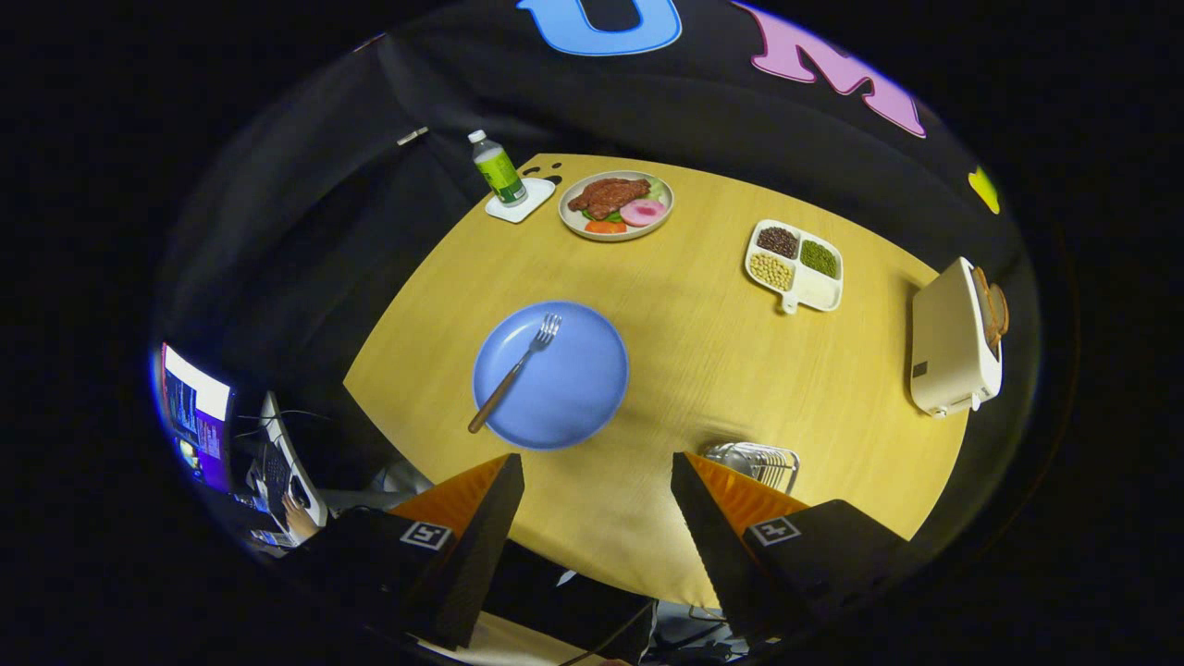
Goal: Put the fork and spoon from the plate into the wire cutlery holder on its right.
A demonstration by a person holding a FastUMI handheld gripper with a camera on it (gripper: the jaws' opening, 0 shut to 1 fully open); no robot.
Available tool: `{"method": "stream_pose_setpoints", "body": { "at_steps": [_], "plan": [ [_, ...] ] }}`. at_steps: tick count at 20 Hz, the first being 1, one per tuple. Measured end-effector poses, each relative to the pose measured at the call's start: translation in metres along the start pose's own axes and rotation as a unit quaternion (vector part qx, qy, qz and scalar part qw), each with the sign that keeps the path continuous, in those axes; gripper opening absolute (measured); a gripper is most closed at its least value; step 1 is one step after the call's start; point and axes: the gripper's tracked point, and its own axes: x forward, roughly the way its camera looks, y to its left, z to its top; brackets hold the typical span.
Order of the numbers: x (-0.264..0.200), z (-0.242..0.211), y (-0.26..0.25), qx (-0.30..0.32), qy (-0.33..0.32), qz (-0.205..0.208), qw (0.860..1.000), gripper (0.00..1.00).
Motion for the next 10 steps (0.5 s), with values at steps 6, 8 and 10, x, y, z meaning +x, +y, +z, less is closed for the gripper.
{"method": "stream_pose_setpoints", "body": {
  "at_steps": [6,8,10],
  "plan": [
    [0.053,-0.001,0.047,0.040,-0.017,0.020,0.999,1.00],
    [0.074,-0.007,0.060,0.056,0.001,0.026,0.998,1.00],
    [0.094,-0.011,0.073,0.066,0.019,0.033,0.997,1.00]
  ]
}}
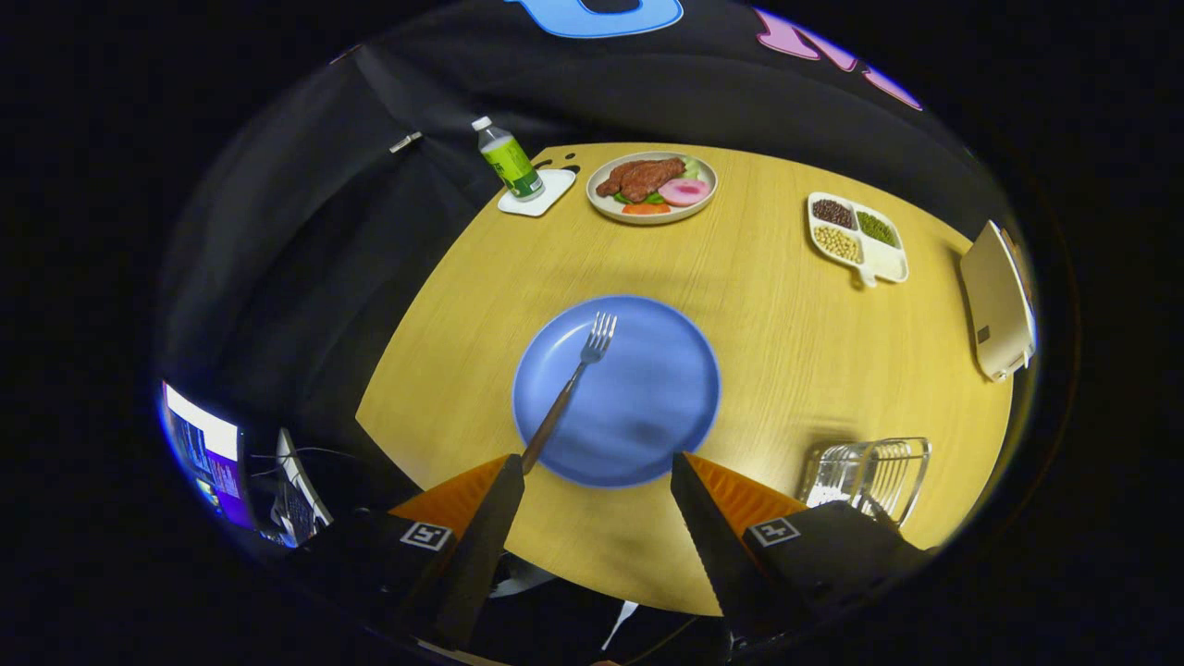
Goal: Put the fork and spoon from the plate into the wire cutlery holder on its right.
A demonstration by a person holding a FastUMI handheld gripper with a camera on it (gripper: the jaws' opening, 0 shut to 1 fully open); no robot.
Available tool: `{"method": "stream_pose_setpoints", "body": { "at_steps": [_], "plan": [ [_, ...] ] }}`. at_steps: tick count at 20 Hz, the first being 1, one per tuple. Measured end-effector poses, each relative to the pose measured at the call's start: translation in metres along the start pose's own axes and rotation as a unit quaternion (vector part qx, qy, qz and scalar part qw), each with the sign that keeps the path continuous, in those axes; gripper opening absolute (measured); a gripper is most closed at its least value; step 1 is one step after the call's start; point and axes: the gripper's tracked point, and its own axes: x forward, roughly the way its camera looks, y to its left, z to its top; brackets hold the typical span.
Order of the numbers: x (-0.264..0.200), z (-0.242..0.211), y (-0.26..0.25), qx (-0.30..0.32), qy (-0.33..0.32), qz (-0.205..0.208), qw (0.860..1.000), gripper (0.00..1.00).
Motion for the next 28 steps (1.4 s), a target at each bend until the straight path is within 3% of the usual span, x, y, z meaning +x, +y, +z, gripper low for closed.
{"method": "stream_pose_setpoints", "body": {
  "at_steps": [10,17,21,25,26,28],
  "plan": [
    [0.092,0.006,0.010,0.058,0.044,-0.029,0.997,1.00],
    [0.119,-0.006,0.014,0.088,0.078,-0.042,0.992,0.95],
    [0.128,-0.014,0.024,0.088,0.096,-0.042,0.991,0.71],
    [0.132,-0.016,0.025,0.095,0.103,-0.051,0.989,0.41],
    [0.133,-0.018,0.024,0.096,0.108,-0.053,0.988,0.27],
    [0.131,-0.017,0.022,0.090,0.107,-0.052,0.989,0.18]
  ]
}}
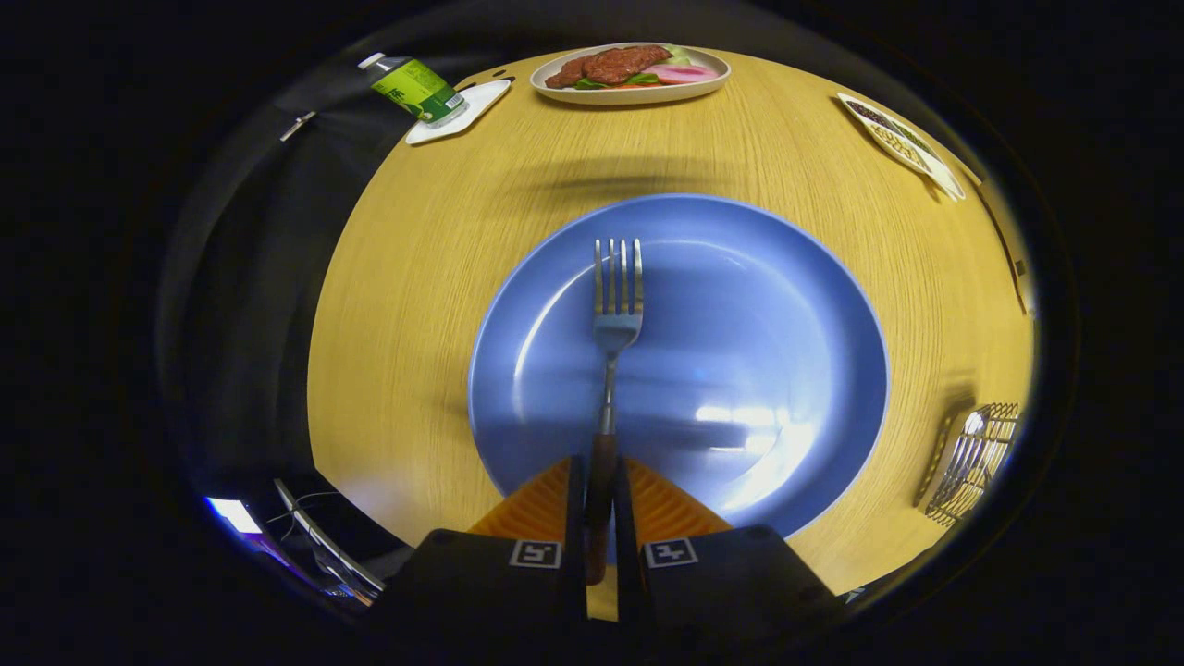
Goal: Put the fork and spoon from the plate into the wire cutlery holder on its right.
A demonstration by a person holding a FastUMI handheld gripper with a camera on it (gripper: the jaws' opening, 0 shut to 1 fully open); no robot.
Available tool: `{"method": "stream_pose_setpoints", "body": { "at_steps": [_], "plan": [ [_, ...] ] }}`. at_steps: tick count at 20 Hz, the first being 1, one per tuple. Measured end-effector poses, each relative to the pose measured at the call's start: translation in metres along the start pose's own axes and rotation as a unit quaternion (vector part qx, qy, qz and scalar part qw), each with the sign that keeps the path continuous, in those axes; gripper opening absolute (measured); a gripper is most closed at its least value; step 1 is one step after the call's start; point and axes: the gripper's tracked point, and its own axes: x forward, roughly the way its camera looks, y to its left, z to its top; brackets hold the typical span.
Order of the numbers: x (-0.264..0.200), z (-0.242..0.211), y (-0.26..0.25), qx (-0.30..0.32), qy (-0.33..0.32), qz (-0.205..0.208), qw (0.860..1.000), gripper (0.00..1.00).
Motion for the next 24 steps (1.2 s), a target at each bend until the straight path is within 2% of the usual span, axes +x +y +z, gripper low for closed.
{"method": "stream_pose_setpoints", "body": {
  "at_steps": [2,5,8,10,21,24],
  "plan": [
    [0.001,-0.005,0.007,-0.010,0.009,0.033,0.999,0.17],
    [-0.006,-0.003,-0.002,0.001,0.015,0.038,0.999,0.18],
    [-0.006,-0.001,-0.002,-0.014,0.009,0.066,0.998,0.10],
    [-0.016,0.002,-0.004,-0.003,-0.003,0.081,0.997,0.07],
    [-0.119,-0.008,-0.045,-0.025,-0.031,0.109,0.993,0.07],
    [-0.148,-0.014,-0.069,-0.038,-0.033,0.103,0.993,0.07]
  ]
}}
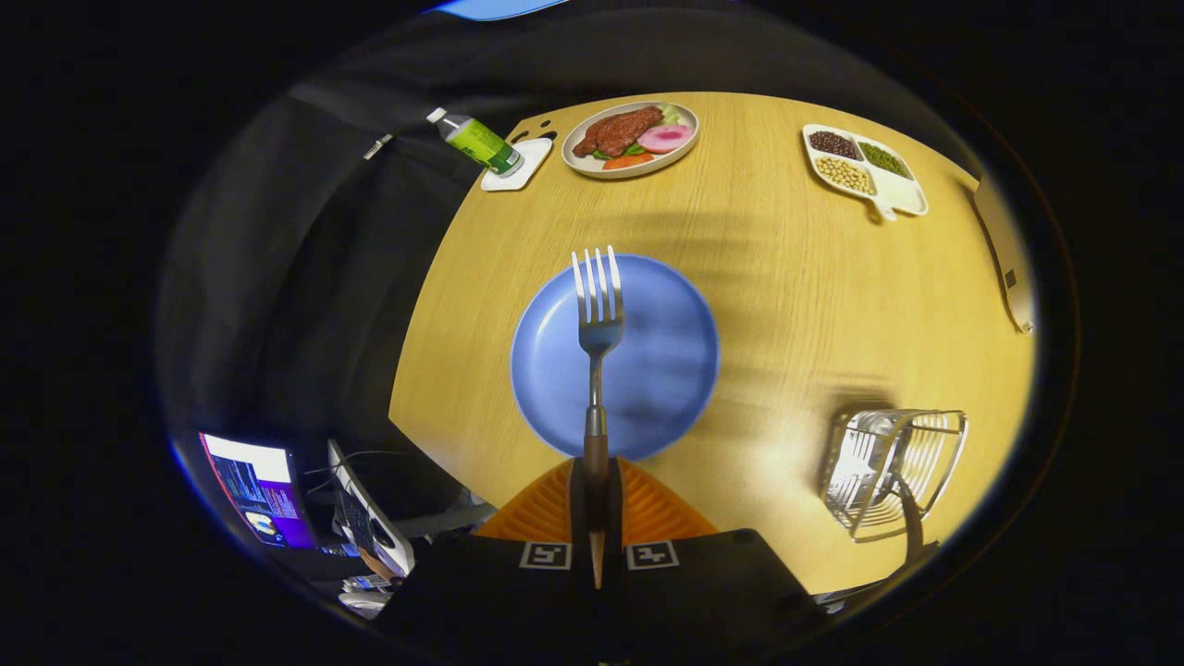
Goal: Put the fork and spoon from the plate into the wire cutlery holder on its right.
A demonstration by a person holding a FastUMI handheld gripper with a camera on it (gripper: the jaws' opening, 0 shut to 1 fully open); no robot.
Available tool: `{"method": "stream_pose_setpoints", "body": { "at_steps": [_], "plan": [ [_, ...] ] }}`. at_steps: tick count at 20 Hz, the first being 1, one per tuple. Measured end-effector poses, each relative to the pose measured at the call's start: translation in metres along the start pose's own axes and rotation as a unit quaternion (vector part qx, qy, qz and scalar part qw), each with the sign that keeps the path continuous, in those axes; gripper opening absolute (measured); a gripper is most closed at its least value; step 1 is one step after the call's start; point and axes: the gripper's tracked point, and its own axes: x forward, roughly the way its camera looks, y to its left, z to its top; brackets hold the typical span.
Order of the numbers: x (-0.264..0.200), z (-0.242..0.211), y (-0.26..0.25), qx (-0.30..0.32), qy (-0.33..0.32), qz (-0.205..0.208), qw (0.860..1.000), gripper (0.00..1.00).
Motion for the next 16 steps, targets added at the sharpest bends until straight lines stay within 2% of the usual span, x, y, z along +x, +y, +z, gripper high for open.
{"method": "stream_pose_setpoints", "body": {
  "at_steps": [4,9,13,16],
  "plan": [
    [-0.045,-0.010,-0.027,-0.012,0.006,-0.017,1.000,0.07],
    [-0.105,-0.033,-0.073,-0.026,0.031,-0.060,0.997,0.07],
    [-0.135,-0.055,-0.115,-0.044,0.082,-0.103,0.990,0.07],
    [-0.146,-0.070,-0.145,-0.070,0.146,-0.137,0.977,0.07]
  ]
}}
